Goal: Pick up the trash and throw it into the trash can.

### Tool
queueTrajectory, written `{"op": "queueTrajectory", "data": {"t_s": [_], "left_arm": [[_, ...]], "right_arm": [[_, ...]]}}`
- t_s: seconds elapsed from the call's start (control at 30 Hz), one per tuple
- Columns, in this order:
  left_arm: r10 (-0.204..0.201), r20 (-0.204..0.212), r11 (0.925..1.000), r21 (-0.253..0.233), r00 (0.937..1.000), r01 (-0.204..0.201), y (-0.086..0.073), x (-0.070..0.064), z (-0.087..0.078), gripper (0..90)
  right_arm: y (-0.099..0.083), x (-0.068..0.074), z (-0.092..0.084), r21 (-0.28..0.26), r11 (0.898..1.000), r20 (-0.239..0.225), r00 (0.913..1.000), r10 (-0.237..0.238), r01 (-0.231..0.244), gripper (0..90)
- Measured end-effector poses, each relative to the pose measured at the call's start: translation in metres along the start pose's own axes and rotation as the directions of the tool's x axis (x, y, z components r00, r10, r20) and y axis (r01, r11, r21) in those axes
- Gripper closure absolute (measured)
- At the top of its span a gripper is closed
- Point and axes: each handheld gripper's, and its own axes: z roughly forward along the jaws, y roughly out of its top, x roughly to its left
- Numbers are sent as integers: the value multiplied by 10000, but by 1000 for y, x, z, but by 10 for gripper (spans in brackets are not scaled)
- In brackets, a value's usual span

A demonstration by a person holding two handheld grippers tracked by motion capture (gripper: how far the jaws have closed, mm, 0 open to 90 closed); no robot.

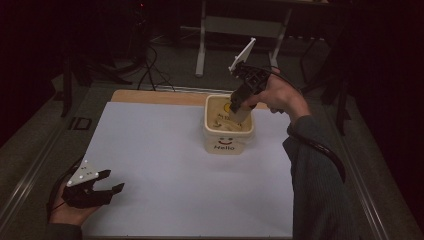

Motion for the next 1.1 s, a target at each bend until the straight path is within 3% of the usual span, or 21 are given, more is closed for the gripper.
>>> {"op": "queueTrajectory", "data": {"t_s": [0.67,1.1], "left_arm": [[12,-12,10000,-3,10000,-12,0,0,0,325],[16,-14,10000,2,10000,-16,0,0,-1,324]], "right_arm": [[4,4,38,209,9998,72,10000,-66,65,172],[5,7,50,301,9995,37,10000,-78,77,150]]}}
